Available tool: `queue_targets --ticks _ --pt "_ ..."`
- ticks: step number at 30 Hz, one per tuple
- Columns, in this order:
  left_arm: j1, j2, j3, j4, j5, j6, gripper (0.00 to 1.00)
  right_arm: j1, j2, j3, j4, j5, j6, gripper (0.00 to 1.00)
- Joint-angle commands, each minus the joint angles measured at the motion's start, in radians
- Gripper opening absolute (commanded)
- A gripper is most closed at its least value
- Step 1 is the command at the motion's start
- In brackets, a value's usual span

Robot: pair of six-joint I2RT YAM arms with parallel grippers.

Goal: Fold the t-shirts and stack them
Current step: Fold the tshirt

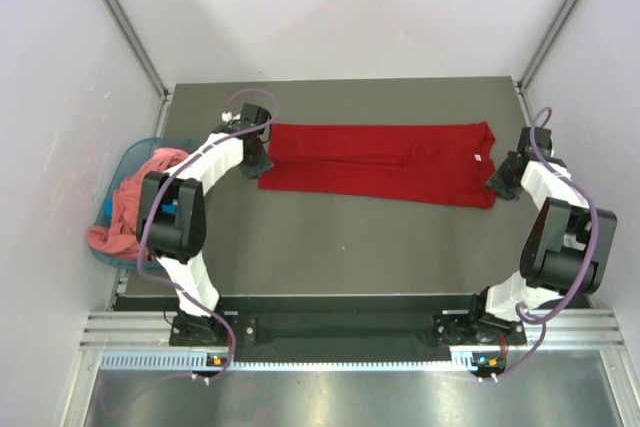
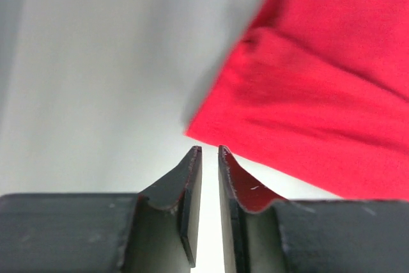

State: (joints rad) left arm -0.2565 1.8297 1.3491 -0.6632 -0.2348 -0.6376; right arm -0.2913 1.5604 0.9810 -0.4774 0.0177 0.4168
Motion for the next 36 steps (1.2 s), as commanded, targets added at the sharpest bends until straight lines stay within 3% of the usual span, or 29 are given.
queue_targets --ticks 1,9,14,16,25,36 --pt "0.002 -0.049 0.041 0.08 0.124 0.079 0.24 -0.002 -0.036 0.056 0.005 -0.094 0.094 0.31" --pt "0.016 0.1 0.185 0.122 0.278 0.205 0.24 0.112 0.026 0.094 0.045 -0.116 0.154 0.46" --pt "0.02 0.189 0.251 0.009 0.244 0.194 0.23 0.119 0.121 0.125 0.069 -0.081 0.174 0.48" --pt "0.02 0.192 0.208 0.007 0.187 0.185 0.23 0.119 0.157 0.131 0.074 -0.047 0.162 0.48" --pt "0.02 0.132 0.016 0.053 0.198 0.115 0.22 0.115 0.208 0.143 0.074 0.086 0.067 0.47" --pt "0.019 0.057 -0.062 0.027 0.178 0.105 0.21 0.086 0.257 0.183 0.072 0.117 -0.01 0.47"
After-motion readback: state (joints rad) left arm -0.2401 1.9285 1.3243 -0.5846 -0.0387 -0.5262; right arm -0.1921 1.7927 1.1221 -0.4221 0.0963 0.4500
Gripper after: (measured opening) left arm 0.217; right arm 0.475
